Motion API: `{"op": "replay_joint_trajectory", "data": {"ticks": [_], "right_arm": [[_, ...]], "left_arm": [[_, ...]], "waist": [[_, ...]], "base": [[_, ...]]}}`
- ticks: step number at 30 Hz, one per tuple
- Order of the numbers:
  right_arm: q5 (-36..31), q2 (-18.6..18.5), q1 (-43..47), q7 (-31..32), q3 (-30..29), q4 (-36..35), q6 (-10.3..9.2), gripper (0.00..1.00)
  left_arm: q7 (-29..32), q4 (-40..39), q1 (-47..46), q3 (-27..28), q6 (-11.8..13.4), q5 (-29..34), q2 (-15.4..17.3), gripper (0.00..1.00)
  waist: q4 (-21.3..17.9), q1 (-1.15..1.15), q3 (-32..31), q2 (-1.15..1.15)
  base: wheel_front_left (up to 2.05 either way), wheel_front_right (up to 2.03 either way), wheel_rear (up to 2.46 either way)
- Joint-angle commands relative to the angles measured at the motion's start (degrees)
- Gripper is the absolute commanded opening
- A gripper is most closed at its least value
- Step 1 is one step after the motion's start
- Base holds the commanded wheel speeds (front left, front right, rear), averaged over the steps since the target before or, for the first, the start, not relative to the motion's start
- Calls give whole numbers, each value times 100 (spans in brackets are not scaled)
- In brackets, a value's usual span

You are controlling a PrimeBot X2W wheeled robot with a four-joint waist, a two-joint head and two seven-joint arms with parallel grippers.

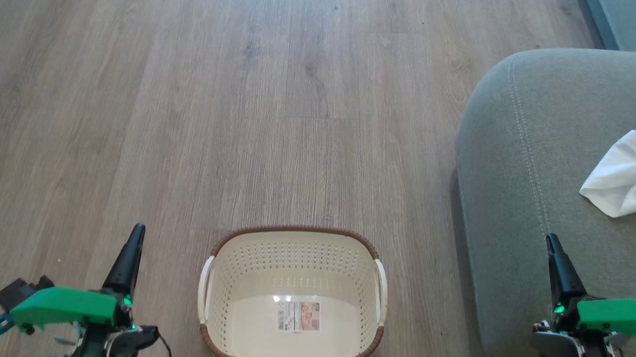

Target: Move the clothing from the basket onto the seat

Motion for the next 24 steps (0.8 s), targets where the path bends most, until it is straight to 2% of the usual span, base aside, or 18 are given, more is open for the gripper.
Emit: {"op": "replay_joint_trajectory", "data": {"ticks": [1, 11, 24], "right_arm": [[146, 33, -246, 63, 87, -229, 2, 0], [770, 67, -253, 230, 18, -261, 2, 0], [798, 69, -254, 237, 16, -263, 2, 0]], "left_arm": [[42, -160, -318, 240, -58, -136, 72, 0], [217, -146, -350, 404, -152, -743, 66, 0], [250, -144, -353, 443, -156, -743, 43, 0]], "waist": [[-5, 0, -4, 0], [-67, 0, -39, 0], [-70, 0, -41, 0]], "base": [[0, 0, 0], [0, 0, 0], [0, 0, 0]]}}
